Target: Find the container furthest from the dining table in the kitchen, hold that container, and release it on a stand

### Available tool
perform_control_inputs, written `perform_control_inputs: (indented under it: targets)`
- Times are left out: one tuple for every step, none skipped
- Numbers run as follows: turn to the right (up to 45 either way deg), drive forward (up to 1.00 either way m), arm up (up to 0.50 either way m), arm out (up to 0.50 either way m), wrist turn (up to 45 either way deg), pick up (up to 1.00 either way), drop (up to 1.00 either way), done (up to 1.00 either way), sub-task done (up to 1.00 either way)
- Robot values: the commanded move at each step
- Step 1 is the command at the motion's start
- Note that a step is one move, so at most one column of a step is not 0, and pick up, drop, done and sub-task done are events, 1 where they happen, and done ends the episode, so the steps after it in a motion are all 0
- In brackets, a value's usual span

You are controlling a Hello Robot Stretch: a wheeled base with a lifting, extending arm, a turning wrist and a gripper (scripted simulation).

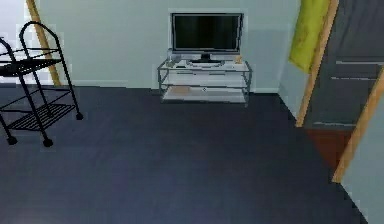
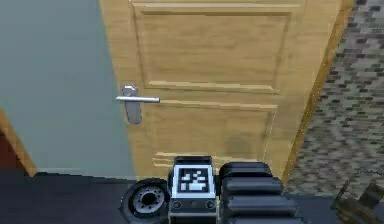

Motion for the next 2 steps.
perform_control_inputs:
  targets:
    - [0.0, 1.0, 0.0, 0.0, 0.0, 0.0, 0.0, 0.0, 0.0]
    - [3.0, 0.0, 0.0, 0.0, 0.0, 0.0, 0.0, 0.0, 0.0]
